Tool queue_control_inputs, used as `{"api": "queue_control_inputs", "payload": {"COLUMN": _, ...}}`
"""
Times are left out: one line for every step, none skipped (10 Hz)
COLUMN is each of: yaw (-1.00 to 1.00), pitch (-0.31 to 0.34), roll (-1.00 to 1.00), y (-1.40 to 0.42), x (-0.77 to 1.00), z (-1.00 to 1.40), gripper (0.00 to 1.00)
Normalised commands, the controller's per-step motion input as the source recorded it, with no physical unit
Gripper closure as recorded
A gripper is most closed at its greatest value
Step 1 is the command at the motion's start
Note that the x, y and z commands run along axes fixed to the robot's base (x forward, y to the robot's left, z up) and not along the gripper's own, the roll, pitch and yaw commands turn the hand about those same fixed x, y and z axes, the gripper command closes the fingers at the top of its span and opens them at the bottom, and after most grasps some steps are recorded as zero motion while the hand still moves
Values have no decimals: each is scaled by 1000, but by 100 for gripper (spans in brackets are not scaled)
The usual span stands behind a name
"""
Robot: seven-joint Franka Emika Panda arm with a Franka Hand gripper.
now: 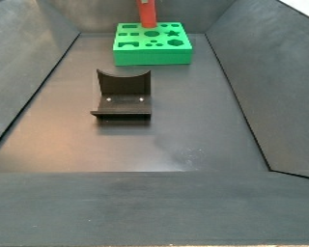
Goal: Pick up the oval object. Move up. Move to above the board. Insert the oval object.
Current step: Insert the oval object.
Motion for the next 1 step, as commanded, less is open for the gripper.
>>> {"api": "queue_control_inputs", "payload": {"yaw": 0, "pitch": 0, "roll": 0, "y": 0, "x": 0, "z": 0, "gripper": 100}}
